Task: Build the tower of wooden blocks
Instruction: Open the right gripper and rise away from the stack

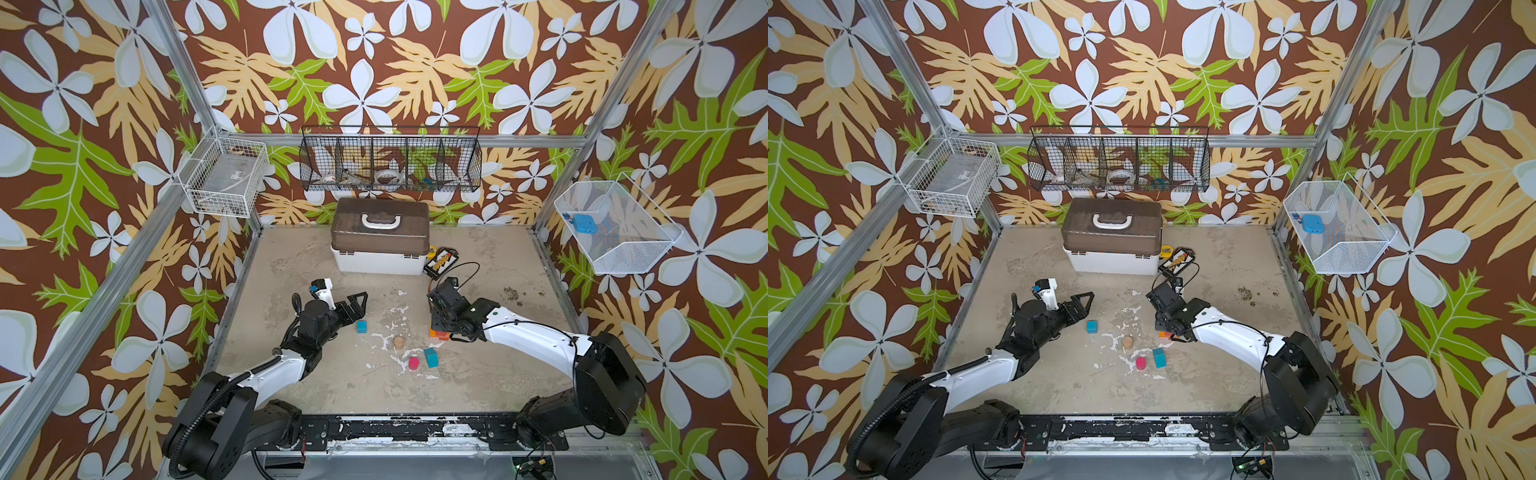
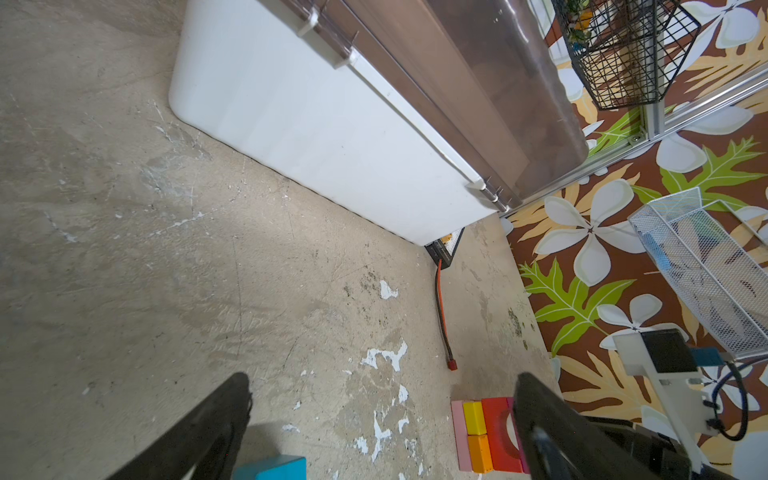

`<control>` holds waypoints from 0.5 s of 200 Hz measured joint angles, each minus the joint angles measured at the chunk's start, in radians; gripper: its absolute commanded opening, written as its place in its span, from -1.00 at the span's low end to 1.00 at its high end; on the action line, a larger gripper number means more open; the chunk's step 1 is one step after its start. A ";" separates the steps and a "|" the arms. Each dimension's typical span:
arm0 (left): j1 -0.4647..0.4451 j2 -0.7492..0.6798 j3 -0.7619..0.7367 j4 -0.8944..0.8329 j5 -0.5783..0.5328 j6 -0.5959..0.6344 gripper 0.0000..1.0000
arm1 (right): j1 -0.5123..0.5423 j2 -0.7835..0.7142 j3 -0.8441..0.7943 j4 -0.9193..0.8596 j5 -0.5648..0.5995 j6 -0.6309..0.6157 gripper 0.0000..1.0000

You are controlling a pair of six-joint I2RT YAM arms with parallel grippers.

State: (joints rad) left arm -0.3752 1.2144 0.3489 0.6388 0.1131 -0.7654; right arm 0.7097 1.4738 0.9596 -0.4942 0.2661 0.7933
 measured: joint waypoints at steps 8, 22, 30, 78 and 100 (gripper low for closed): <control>0.000 0.000 0.000 0.000 0.000 0.000 0.99 | 0.000 -0.013 0.000 -0.005 0.000 0.000 0.18; 0.000 -0.002 0.000 0.000 0.000 0.000 0.99 | 0.003 -0.043 0.000 -0.015 0.001 -0.001 0.26; 0.000 -0.002 0.000 0.000 0.000 0.000 0.99 | 0.006 -0.067 0.000 -0.021 0.003 -0.002 0.32; 0.000 -0.011 0.003 -0.015 -0.004 0.000 0.99 | 0.152 -0.232 -0.025 0.018 0.068 -0.066 0.63; 0.000 -0.024 0.003 -0.036 -0.028 0.000 0.99 | 0.203 -0.252 -0.038 0.071 0.061 -0.109 0.62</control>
State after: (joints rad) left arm -0.3752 1.1908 0.3523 0.6029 0.0853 -0.7654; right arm 0.9123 1.2221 0.9218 -0.4236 0.3271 0.6838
